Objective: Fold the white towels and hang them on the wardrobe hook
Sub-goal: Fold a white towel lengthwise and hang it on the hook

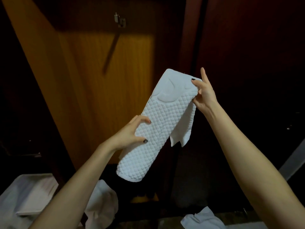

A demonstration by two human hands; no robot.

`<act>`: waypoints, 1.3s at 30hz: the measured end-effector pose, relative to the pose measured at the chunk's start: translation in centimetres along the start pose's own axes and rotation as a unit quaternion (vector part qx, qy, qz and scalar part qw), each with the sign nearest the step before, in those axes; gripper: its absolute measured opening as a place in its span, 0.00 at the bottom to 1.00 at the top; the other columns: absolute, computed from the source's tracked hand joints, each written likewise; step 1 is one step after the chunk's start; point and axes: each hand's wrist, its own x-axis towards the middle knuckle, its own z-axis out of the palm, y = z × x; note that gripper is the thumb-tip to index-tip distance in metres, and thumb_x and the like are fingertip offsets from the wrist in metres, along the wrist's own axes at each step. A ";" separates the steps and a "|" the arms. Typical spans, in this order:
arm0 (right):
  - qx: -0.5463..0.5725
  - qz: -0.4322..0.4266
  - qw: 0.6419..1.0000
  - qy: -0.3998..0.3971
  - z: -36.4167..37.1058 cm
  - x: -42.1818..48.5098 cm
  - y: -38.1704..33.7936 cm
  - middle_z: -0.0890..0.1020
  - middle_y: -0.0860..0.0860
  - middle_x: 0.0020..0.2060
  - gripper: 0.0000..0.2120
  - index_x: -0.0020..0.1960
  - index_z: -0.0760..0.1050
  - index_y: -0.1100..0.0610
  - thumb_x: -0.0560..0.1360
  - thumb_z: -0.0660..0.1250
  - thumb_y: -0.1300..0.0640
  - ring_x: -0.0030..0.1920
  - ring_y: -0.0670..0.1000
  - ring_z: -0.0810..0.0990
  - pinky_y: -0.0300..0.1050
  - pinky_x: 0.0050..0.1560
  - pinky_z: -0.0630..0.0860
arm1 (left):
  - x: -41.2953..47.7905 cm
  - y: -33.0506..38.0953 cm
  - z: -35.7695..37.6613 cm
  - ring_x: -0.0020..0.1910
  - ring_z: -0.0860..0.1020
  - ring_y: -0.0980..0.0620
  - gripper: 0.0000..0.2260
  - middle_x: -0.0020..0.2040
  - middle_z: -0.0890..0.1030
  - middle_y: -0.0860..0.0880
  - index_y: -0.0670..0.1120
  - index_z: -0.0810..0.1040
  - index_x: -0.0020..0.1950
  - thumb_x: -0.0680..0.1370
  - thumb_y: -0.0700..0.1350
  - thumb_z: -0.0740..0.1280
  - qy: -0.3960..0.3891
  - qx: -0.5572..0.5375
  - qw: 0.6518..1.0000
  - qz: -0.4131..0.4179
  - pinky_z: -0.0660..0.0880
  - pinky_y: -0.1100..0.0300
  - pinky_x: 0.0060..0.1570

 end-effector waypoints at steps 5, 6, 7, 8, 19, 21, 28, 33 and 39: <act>0.149 0.100 0.983 0.034 0.0 0.9 -0.6 0.78 0.59 0.58 0.40 0.77 0.59 0.49 0.71 0.73 0.63 0.57 0.57 0.81 0.58 0.60 0.77 | 0.5 -0.7 -1.7 0.63 0.67 0.72 0.22 0.63 0.72 0.62 0.57 0.72 0.60 0.73 0.37 0.72 0.027 -0.061 0.997 -0.026 0.61 0.77 0.60; 0.150 0.109 0.982 0.036 0.1 1.0 -0.7 0.81 0.61 0.56 0.31 0.72 0.69 0.58 0.71 0.73 0.60 0.59 0.60 0.80 0.60 0.64 0.74 | 0.8 -0.5 -2.7 0.61 0.67 0.73 0.21 0.62 0.72 0.62 0.56 0.72 0.59 0.73 0.37 0.72 0.040 -0.056 0.997 -0.030 0.61 0.78 0.59; 0.143 0.120 0.982 0.021 0.3 1.1 -0.9 0.82 0.63 0.54 0.20 0.61 0.77 0.66 0.72 0.72 0.58 0.60 0.61 0.79 0.60 0.67 0.71 | 1.2 -0.4 -3.9 0.61 0.66 0.75 0.20 0.62 0.71 0.62 0.56 0.71 0.59 0.74 0.38 0.72 0.041 -0.044 0.998 -0.028 0.61 0.79 0.58; 0.132 0.107 0.985 0.014 0.4 1.4 -1.1 0.80 0.65 0.57 0.19 0.56 0.78 0.70 0.71 0.71 0.58 0.62 0.62 0.78 0.60 0.68 0.70 | 1.6 -0.3 -5.1 0.60 0.66 0.76 0.19 0.62 0.71 0.62 0.56 0.71 0.60 0.74 0.42 0.72 0.035 -0.032 0.999 -0.027 0.61 0.79 0.58; -0.170 -0.147 0.974 -0.034 8.6 7.4 -5.2 0.75 0.55 0.57 0.28 0.66 0.65 0.54 0.68 0.71 0.59 0.49 0.51 0.80 0.41 0.39 0.78 | 5.2 0.5 -17.3 0.68 0.64 0.55 0.18 0.67 0.68 0.57 0.57 0.73 0.59 0.71 0.48 0.74 0.151 -0.041 0.985 -0.072 0.62 0.57 0.62; -0.214 -0.186 0.958 -0.051 10.5 8.9 -5.3 0.75 0.54 0.56 0.30 0.63 0.66 0.54 0.64 0.73 0.53 0.52 0.52 0.80 0.45 0.46 0.81 | 6.0 0.2 -19.5 0.69 0.63 0.53 0.15 0.68 0.67 0.55 0.55 0.75 0.57 0.73 0.46 0.72 0.183 -0.048 0.979 -0.072 0.65 0.56 0.61; -0.289 -0.277 0.912 -0.088 16.3 15.7 -4.6 0.77 0.50 0.50 0.23 0.65 0.64 0.57 0.75 0.71 0.55 0.51 0.49 0.81 0.42 0.51 0.80 | 9.3 -2.2 -29.9 0.69 0.66 0.48 0.11 0.66 0.68 0.53 0.56 0.76 0.54 0.75 0.43 0.70 0.244 -0.041 0.968 -0.050 0.69 0.48 0.64; -0.344 -0.340 0.874 -0.045 20.4 21.4 -4.0 0.74 0.44 0.49 0.25 0.68 0.65 0.58 0.76 0.70 0.51 0.48 0.42 0.78 0.30 0.44 0.77 | 14.0 -4.6 -37.0 0.68 0.67 0.48 0.11 0.68 0.67 0.51 0.55 0.75 0.54 0.75 0.43 0.70 0.221 -0.023 0.974 -0.034 0.72 0.56 0.58; -0.365 -0.361 0.858 -0.010 23.6 28.5 -3.1 0.74 0.41 0.48 0.24 0.68 0.65 0.57 0.77 0.68 0.49 0.48 0.40 0.78 0.39 0.52 0.79 | 21.2 -7.5 -43.1 0.59 0.75 0.55 0.11 0.64 0.69 0.52 0.58 0.76 0.52 0.75 0.43 0.70 0.221 -0.015 0.975 -0.013 0.75 0.60 0.51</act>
